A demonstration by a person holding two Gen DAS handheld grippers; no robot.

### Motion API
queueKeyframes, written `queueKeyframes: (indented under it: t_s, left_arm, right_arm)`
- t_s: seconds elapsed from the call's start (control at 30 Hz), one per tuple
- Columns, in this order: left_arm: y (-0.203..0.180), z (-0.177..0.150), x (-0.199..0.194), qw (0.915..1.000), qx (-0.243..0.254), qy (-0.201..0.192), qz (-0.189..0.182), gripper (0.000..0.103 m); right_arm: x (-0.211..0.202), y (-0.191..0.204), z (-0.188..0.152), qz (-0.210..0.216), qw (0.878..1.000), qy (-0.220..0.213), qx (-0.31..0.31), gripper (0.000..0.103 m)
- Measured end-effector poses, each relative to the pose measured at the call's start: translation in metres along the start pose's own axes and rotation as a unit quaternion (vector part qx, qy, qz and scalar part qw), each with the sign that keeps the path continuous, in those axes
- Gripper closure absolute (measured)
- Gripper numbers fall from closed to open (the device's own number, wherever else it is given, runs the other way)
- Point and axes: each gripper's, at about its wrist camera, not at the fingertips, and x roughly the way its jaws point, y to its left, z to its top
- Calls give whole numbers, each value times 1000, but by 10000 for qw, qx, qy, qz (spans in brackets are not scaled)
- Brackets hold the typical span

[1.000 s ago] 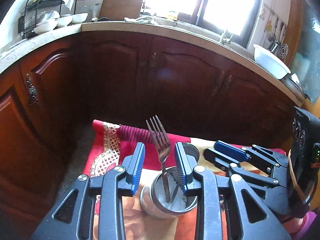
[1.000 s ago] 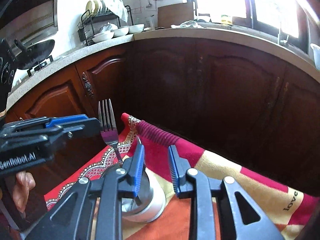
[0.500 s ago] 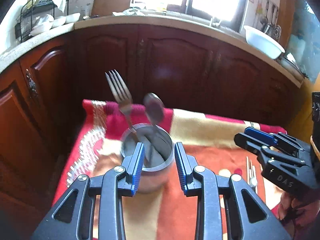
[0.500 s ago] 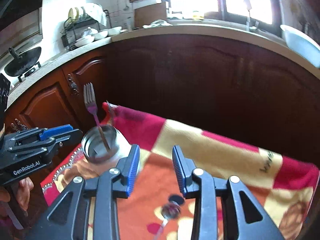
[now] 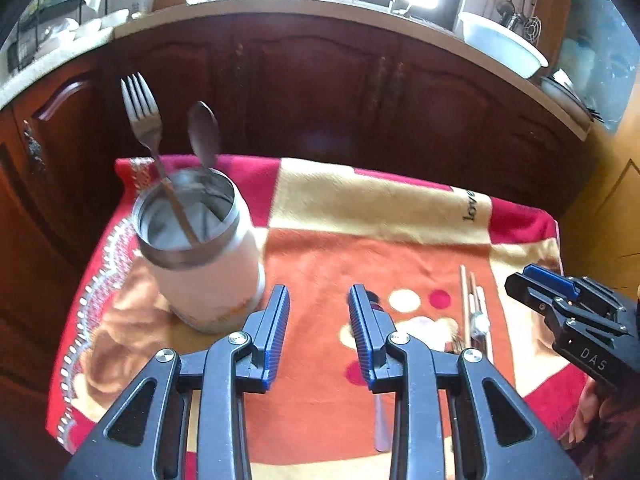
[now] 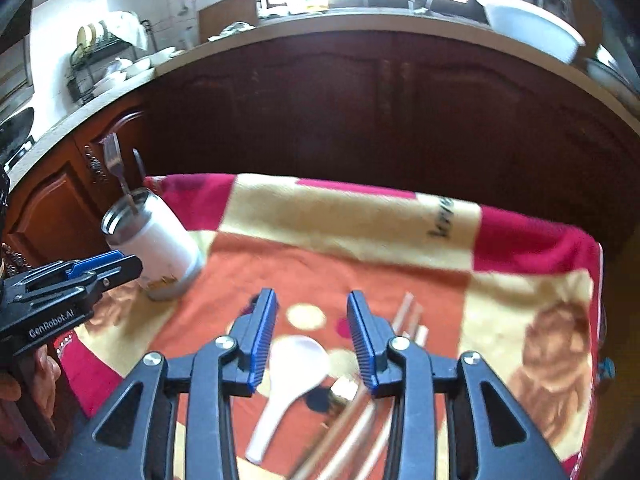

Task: Organize utensils
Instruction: 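Grasp a metal spoon with the left tool while the right tool grasps a wooden chopstick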

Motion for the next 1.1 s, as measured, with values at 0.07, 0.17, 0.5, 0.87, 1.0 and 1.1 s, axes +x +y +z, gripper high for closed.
queueKeyframes:
  t_s: [0.07, 0.17, 0.5, 0.87, 1.0, 1.1]
  left_arm:
    - [-3, -6, 5, 9998, -26, 114, -145, 34]
    - [-6, -15, 15, 9989, -77, 337, -329, 34]
    - [-5, -36, 54, 9922, -311, 960, -731, 34]
    - [-2, -28, 91, 9879, -408, 1216, -876, 34]
    - [-2, -22, 104, 9861, -479, 1315, -898, 34]
    - [-2, -18, 112, 9869, -435, 1318, -823, 34]
  right_arm:
    - [-3, -11, -9, -102, 9999, 88, 47, 64]
    - [-6, -26, -21, -202, 9996, 171, 97, 63]
    - [8, -75, -60, -69, 9967, 601, 548, 64]
    - [56, -100, -65, -10, 9909, 951, 949, 74]
    - [73, -100, -60, -47, 9900, 1062, 929, 80]
    - [83, -97, -55, -113, 9902, 1115, 834, 83]
